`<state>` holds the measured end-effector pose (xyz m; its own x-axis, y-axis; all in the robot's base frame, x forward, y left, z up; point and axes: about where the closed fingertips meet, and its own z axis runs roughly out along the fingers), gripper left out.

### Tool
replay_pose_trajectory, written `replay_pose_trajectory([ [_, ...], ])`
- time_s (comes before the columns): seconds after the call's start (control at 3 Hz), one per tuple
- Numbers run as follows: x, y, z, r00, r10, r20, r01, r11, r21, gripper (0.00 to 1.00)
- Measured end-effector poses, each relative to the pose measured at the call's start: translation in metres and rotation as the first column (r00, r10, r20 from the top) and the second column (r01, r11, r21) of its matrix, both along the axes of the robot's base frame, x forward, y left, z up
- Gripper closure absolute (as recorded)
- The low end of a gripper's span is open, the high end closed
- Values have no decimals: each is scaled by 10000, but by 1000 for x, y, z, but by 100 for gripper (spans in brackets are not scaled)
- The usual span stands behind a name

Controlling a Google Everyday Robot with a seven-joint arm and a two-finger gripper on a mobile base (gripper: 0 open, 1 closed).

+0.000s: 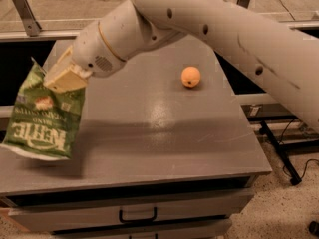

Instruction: Pick green jalapeno chip bag

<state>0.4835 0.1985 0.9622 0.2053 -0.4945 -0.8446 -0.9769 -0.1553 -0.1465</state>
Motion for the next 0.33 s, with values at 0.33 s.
replay_pose_trajectory([
  [0.33,34,27,65,9959,-544,716,494,9963,698,100],
])
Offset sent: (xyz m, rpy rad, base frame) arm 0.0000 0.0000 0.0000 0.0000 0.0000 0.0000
